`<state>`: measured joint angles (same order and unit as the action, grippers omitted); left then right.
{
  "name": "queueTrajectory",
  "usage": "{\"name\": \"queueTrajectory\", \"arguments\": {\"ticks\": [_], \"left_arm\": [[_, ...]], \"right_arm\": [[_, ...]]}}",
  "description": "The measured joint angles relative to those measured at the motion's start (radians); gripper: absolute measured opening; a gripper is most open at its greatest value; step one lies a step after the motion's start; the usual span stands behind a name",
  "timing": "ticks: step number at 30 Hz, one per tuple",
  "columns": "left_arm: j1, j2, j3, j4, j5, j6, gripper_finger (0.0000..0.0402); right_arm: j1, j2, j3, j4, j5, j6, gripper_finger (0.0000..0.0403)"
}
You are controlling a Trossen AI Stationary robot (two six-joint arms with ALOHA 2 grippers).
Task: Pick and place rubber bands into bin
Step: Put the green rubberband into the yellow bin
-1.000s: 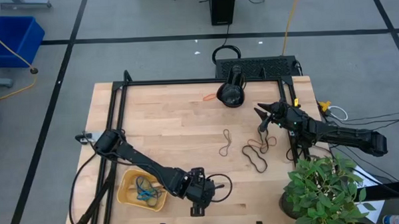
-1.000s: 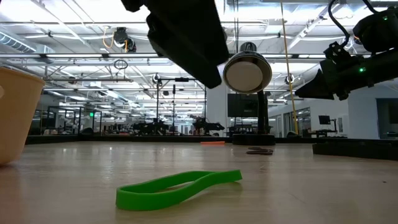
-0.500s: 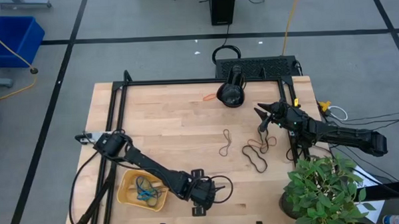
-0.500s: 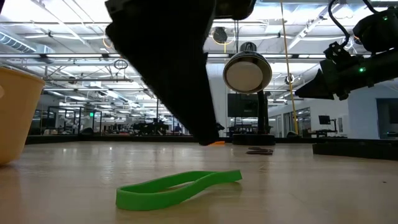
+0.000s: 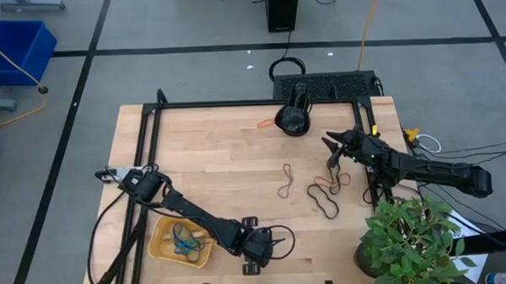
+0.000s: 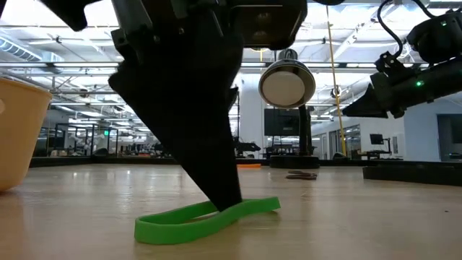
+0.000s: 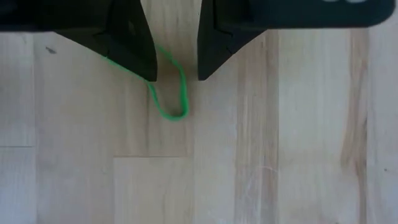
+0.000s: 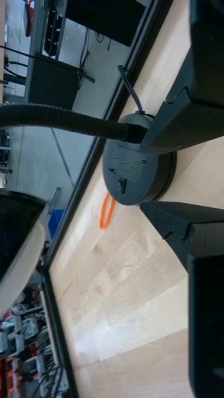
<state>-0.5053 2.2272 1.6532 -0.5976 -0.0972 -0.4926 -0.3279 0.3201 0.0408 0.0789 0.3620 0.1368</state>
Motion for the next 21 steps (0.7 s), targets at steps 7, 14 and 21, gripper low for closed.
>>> {"name": "queueTrajectory", "arguments": {"ticks": [7, 14, 21], "left_arm": [[0.001, 0.011, 0.002, 0.005, 0.027, 0.012, 0.0083], [0.007, 0.014, 0.002, 0.022, 0.032, -0.006, 0.002], [0.008, 0.014, 0.002, 0.025, 0.034, -0.035, 0.0007]], "right_arm": [[0.0, 0.02, 0.0, 0.0, 0.001, 0.0, 0.013], [0.0, 0.028, 0.0, 0.004, 0.001, 0.0, 0.013], [0.0, 0.028, 0.0, 0.005, 0.001, 0.0, 0.013]]}}
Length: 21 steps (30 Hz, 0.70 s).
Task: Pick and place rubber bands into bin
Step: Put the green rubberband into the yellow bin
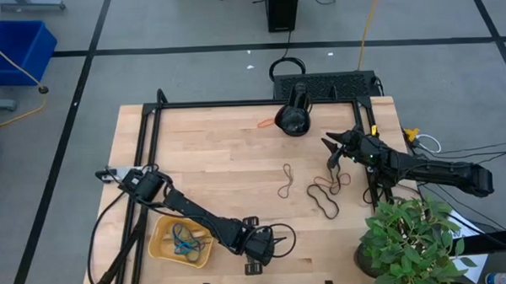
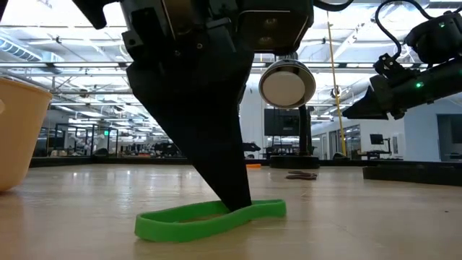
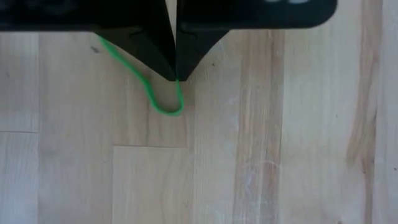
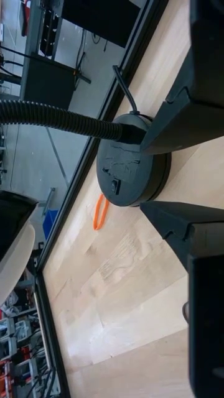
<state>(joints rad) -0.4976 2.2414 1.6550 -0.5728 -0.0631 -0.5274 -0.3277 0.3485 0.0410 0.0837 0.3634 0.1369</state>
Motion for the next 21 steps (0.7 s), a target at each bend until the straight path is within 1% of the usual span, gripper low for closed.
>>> {"name": "queueTrajectory", "arguments": {"ticks": [5, 9, 12, 19, 21], "left_arm": [[-0.001, -0.031, -0.005, -0.011, 0.032, -0.057, 0.0004], [-0.002, -0.117, -0.002, -0.009, 0.009, -0.064, 0.0004], [0.0, -0.186, -0.002, -0.029, -0.048, -0.078, 0.0003], [-0.01, -0.389, -0.002, -0.096, -0.253, -0.085, 0.0002], [-0.012, -0.437, -0.002, -0.138, -0.293, -0.104, 0.0002]], "right_arm": [[0.0, 0.0, 0.0, 0.001, 0.0, 0.0, 0.013], [0.0, 0.0, 0.0, 0.001, 0.001, 0.0, 0.013], [0.0, 0.0, 0.0, 0.001, 0.001, 0.0, 0.013], [0.0, 0.0, 0.0, 0.002, 0.0, 0.0, 0.013], [0.0, 0.0, 0.0, 0.002, 0.0, 0.0, 0.013]]}}
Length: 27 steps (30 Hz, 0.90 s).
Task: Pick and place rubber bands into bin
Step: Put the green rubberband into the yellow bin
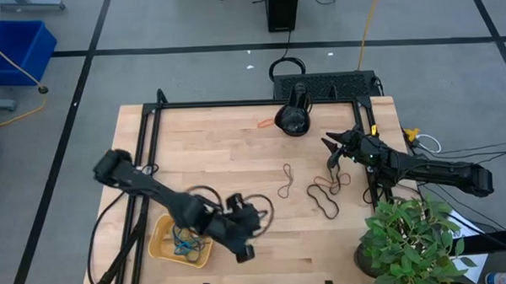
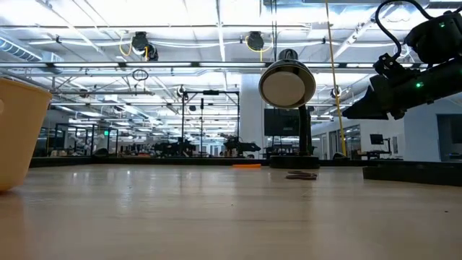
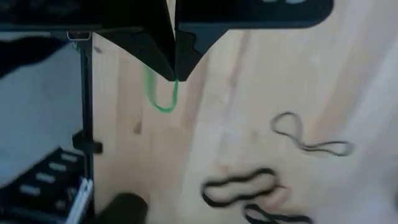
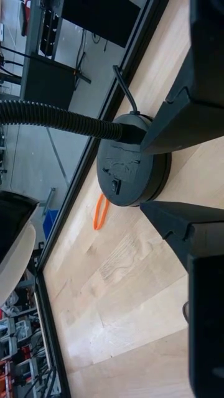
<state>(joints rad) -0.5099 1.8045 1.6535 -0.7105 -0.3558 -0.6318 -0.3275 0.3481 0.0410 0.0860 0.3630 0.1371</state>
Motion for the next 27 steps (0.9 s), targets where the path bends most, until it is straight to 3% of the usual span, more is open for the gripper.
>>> {"name": "queueTrajectory", "arguments": {"ticks": [4, 13, 20, 27], "left_arm": [[-0.006, -0.09, 0.001, -0.161, -0.002, -0.115, 0.0002], [-0.066, -0.136, 0.0, -0.579, 0.223, -0.495, 0.0001], [-0.16, -0.131, -0.047, -0.612, 0.278, -0.701, 0.0001], [-0.219, -0.132, -0.207, -0.539, 0.348, -0.859, 0.0002]], "right_arm": [[0.0, 0.0, 0.0, 0.0, 0.0, 0.0, 0.013], [0.0, 0.0, 0.0, 0.0, 0.0, 0.0, 0.013], [0.0, 0.0, 0.0, 0.0, -0.001, 0.0, 0.013], [0.0, 0.0, 0.0, 0.0, -0.001, 0.0, 0.013]]}}
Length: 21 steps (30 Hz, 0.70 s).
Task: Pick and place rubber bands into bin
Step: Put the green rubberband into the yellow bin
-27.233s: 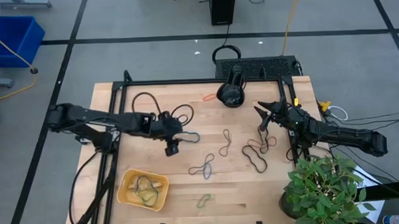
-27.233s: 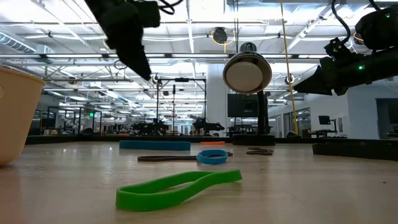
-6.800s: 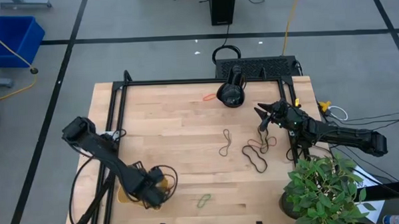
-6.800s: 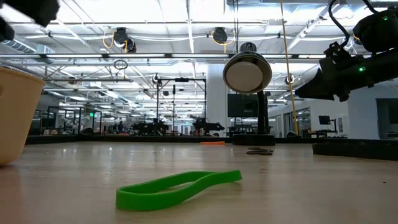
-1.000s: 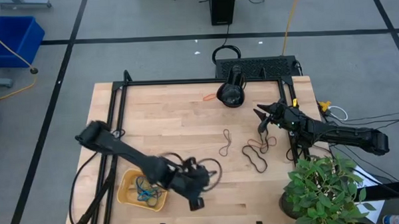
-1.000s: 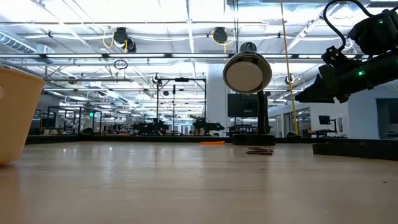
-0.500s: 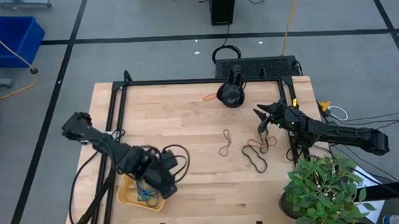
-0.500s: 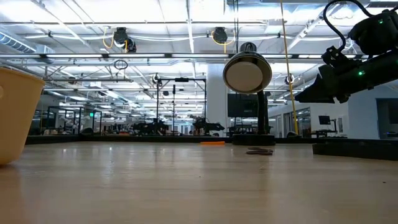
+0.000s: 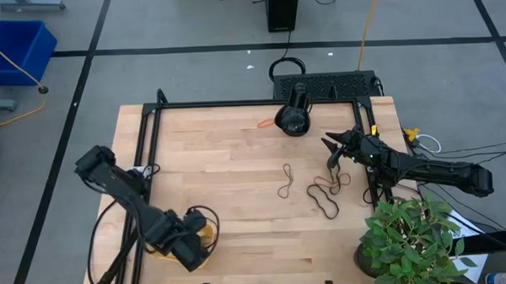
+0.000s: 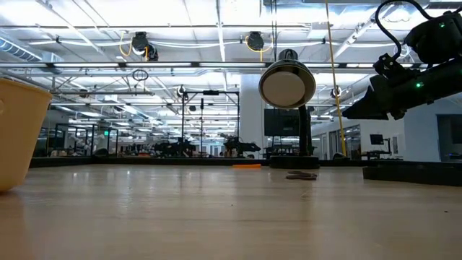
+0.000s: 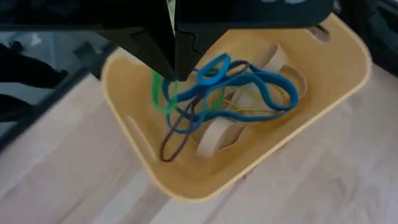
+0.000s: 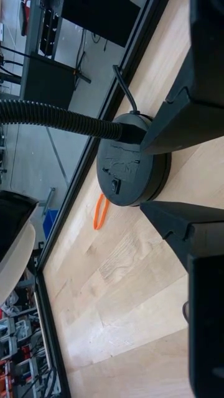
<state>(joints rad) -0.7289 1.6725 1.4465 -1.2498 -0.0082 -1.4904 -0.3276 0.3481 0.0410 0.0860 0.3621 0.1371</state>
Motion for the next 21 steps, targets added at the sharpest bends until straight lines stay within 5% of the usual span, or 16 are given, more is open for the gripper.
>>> {"name": "queueTrajectory", "arguments": {"ticks": [11, 21], "left_arm": [[0.015, 0.0, -0.262, 0.233, 0.049, -0.038, 0.0004], [0.029, 0.0, -0.289, 0.261, 0.061, -0.033, 0.004]], "right_arm": [[0.0, 0.0, 0.0, 0.0, 0.0, 0.0, 0.013], [0.0, 0.0, 0.0, 0.0, -0.001, 0.0, 0.013]]}}
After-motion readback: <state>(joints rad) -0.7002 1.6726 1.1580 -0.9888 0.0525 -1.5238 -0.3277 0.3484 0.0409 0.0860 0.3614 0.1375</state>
